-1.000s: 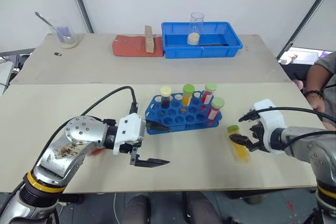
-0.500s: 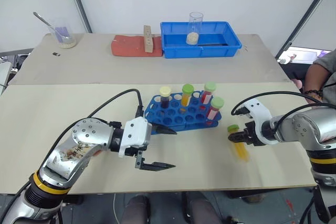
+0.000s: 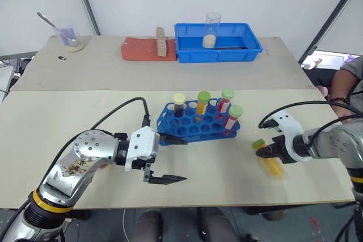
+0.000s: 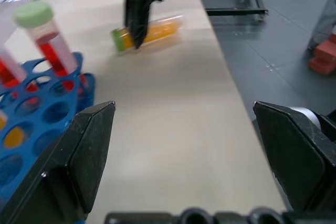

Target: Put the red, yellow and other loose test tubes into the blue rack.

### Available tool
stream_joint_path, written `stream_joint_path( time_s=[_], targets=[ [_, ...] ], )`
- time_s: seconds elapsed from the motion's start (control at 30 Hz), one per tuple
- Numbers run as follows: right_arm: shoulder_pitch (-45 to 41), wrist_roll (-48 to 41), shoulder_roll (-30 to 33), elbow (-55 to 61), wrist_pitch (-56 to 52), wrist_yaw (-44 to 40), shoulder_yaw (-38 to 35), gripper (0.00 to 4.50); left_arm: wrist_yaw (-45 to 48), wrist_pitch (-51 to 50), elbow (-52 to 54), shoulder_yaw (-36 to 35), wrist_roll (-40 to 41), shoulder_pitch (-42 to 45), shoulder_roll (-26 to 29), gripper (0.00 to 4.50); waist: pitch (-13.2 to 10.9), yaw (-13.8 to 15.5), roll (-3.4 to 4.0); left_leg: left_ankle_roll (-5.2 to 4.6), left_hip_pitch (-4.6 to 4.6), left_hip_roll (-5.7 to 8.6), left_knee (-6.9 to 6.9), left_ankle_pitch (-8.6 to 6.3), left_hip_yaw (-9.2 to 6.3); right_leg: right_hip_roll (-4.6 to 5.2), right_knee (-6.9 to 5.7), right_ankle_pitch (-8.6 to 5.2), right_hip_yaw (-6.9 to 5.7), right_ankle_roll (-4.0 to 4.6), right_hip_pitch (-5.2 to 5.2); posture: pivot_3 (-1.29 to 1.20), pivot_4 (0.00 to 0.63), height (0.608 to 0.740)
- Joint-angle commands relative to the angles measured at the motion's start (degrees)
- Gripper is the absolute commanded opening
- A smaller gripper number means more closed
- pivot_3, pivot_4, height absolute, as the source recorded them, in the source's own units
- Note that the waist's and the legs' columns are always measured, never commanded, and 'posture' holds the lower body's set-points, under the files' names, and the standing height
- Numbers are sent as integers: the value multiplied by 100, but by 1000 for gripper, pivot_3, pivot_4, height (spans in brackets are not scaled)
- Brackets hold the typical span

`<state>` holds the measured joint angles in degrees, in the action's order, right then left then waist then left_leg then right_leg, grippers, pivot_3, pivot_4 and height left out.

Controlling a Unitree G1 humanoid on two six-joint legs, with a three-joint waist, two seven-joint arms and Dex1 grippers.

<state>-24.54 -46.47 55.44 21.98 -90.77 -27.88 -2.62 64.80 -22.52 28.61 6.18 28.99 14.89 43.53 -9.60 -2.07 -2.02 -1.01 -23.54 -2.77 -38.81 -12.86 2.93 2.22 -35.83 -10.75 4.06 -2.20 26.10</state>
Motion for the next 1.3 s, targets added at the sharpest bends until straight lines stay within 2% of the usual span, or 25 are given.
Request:
stream_joint_path(
  time_s=[0.03,0.1,0.2,0.27,0.5,0.67,0.9,1.3],
  targets=[
    [302,-502,-177,971,328,-348,-871,989,-98,-49,-38,-516,261,-88,79,4500,0,-23,0,0,2,-3,-1,0,1,-2,-1,0,0,-1,0,0,150,740],
    [566,-633,-577,1391,792,-357,-1247,989,-114,-20,-139,-704,292,-165,101,4500,0,-42,-1,0,6,-3,-1,0,2,-3,-4,0,1,0,-1,0,150,740],
    [769,-710,-2046,1951,2150,78,-1588,988,-209,30,-420,-920,241,-175,108,4500,-1,-47,-5,0,13,-7,0,0,-3,-11,-6,-1,-1,1,-4,0,150,740],
    [756,-419,-2634,1999,2738,306,-1369,987,-214,37,-515,-944,230,-120,117,4500,-2,-50,-3,0,11,-10,0,0,-6,-16,-11,0,0,1,0,0,150,740],
    [723,1298,-3662,1524,5199,395,-17,987,23,266,-655,-815,87,-21,211,4500,-1,-38,-5,1,0,-4,0,0,5,-3,-1,-7,1,15,3,0,150,740],
    [818,2234,-4044,912,6397,460,588,987,24,207,-533,-743,165,27,96,4500,-1,-33,-5,1,2,-5,1,0,4,-4,-6,-4,0,14,3,0,150,740],
    [1044,3125,-4384,-8,7716,545,968,987,44,156,-440,-662,172,21,53,4500,-1,-38,-4,1,5,-5,1,0,5,-4,-11,-6,0,19,4,0,150,740],
    [1199,3706,-4662,-792,8695,705,987,987,22,-171,-336,-652,330,67,116,4500,-1,-37,-4,1,10,-5,1,0,4,-5,-17,-6,0,20,2,0,150,740]
  ],
)
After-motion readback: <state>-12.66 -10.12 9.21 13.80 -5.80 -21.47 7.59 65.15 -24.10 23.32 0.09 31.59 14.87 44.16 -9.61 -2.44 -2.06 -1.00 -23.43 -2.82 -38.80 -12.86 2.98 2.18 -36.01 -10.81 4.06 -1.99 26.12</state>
